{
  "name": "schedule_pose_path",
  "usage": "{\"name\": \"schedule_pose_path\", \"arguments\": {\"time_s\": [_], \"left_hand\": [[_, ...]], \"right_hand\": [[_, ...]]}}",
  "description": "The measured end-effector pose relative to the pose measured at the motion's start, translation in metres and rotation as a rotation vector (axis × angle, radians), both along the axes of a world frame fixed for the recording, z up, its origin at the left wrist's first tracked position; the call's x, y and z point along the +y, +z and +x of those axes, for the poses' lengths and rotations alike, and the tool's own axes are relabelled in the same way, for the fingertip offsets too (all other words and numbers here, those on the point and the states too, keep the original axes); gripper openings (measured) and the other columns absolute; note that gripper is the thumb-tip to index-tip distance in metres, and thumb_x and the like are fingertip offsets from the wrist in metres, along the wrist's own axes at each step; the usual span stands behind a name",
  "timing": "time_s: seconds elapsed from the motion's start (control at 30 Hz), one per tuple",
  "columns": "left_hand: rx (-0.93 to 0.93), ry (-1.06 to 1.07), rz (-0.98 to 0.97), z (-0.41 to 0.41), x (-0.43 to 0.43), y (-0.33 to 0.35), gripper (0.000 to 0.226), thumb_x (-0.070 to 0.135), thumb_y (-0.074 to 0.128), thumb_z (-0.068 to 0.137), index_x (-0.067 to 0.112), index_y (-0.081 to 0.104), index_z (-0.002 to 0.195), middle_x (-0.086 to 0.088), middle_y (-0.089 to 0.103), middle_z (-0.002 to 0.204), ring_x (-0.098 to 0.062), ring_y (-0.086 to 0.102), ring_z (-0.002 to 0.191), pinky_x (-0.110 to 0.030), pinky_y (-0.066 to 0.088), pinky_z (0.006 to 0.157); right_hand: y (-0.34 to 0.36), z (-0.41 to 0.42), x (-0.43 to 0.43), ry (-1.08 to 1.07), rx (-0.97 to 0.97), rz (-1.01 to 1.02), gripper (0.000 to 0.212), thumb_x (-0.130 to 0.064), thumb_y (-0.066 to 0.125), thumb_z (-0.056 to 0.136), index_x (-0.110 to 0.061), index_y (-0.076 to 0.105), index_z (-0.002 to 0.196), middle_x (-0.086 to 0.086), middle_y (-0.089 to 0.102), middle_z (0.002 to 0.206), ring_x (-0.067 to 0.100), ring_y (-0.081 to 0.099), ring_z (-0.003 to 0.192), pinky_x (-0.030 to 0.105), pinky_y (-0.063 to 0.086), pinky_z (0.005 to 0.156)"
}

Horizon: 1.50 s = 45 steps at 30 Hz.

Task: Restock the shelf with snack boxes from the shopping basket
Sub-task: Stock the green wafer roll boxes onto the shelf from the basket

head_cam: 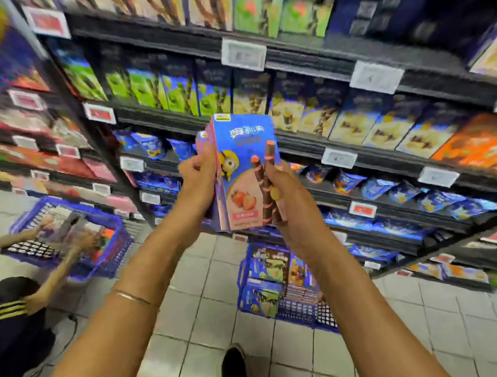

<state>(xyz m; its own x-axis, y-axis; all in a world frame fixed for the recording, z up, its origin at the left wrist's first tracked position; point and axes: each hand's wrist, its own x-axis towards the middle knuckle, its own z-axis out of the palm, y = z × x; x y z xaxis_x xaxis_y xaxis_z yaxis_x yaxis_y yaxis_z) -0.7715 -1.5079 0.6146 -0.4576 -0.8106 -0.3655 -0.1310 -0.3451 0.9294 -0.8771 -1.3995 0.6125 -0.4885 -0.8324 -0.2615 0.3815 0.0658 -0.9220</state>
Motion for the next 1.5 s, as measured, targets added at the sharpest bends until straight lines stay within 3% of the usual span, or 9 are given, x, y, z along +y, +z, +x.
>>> {"name": "schedule_pose_path", "arguments": {"time_s": [0.17,0.3,0.57,0.7,0.87,1.0,1.27,1.43,1.5], "left_hand": [[0.127,0.115,-0.136,0.021,-0.048,0.06,0.122,0.091,0.045,0.05,0.016,0.048,0.146,-0.015,0.065,0.141,-0.036,0.066,0.126,-0.063,0.048,0.11],[0.232,0.111,-0.23,0.028,-0.081,0.108,0.117,0.092,0.054,0.057,0.017,0.049,0.147,-0.01,0.072,0.132,-0.03,0.074,0.114,-0.059,0.056,0.102],[0.461,0.026,-0.294,0.025,-0.14,0.186,0.094,0.081,0.065,0.08,0.014,0.059,0.145,-0.009,0.073,0.133,-0.034,0.07,0.124,-0.053,0.054,0.107],[0.503,-0.074,-0.354,0.031,-0.179,0.223,0.078,0.071,0.061,0.077,0.017,0.071,0.134,-0.01,0.075,0.128,-0.034,0.072,0.119,-0.048,0.062,0.095],[0.482,-0.107,-0.476,0.033,-0.243,0.271,0.063,0.066,0.058,0.081,0.02,0.078,0.119,-0.011,0.078,0.123,-0.032,0.076,0.109,-0.049,0.063,0.094],[0.526,-0.1,-0.507,0.041,-0.293,0.287,0.053,0.051,0.058,0.095,0.014,0.073,0.129,-0.016,0.075,0.128,-0.038,0.074,0.112,-0.056,0.058,0.1],[0.571,0.14,-0.664,0.082,-0.366,0.297,0.087,0.06,0.072,0.076,-0.007,0.061,0.13,-0.036,0.067,0.127,-0.061,0.061,0.118,-0.073,0.046,0.099],[0.581,0.109,-0.694,0.087,-0.389,0.302,0.087,0.059,0.071,0.078,-0.012,0.058,0.126,-0.044,0.061,0.124,-0.057,0.063,0.111,-0.08,0.04,0.1],[0.598,0.106,-0.694,0.088,-0.396,0.304,0.08,0.057,0.07,0.079,-0.006,0.062,0.127,-0.033,0.07,0.121,-0.057,0.064,0.115,-0.076,0.045,0.101]], "right_hand": [[0.065,0.021,-0.046,-0.024,0.059,-0.158,0.018,-0.042,0.063,0.081,-0.026,0.06,0.09,-0.003,0.065,0.087,0.022,0.062,0.082,0.04,0.047,0.079],[0.115,0.028,-0.082,0.002,0.161,-0.229,0.023,-0.042,0.061,0.083,-0.029,0.066,0.064,-0.007,0.063,0.066,0.013,0.06,0.057,0.034,0.046,0.064],[0.18,0.017,-0.158,-0.075,0.258,-0.435,0.014,-0.038,0.063,0.086,-0.027,0.064,0.079,0.006,0.062,0.09,0.026,0.061,0.089,0.054,0.049,0.091],[0.215,0.017,-0.2,-0.1,0.4,-0.465,0.025,-0.044,0.064,0.085,-0.019,0.065,0.085,0.014,0.071,0.096,0.033,0.071,0.092,0.056,0.055,0.086],[0.259,0.011,-0.254,-0.092,0.487,-0.546,0.036,-0.048,0.063,0.086,-0.013,0.063,0.089,0.01,0.067,0.082,0.022,0.067,0.066,0.031,0.051,0.052],[0.278,-0.001,-0.291,-0.022,0.513,-0.543,0.032,-0.041,0.067,0.086,-0.01,0.068,0.094,0.023,0.072,0.099,0.046,0.069,0.094,0.059,0.054,0.086],[0.306,-0.037,-0.39,-0.299,0.662,-0.525,0.025,-0.018,0.074,0.088,-0.013,0.061,0.109,0.011,0.075,0.101,0.013,0.074,0.081,0.028,0.056,0.067],[0.303,-0.023,-0.46,-0.341,0.882,-0.344,0.032,-0.026,0.077,0.085,-0.019,0.054,0.106,0.004,0.073,0.095,0.024,0.072,0.09,0.045,0.058,0.08],[0.302,-0.015,-0.475,-0.407,0.986,-0.285,0.034,-0.032,0.077,0.084,-0.021,0.051,0.103,-0.006,0.069,0.089,0.016,0.07,0.086,0.021,0.054,0.068]]}}
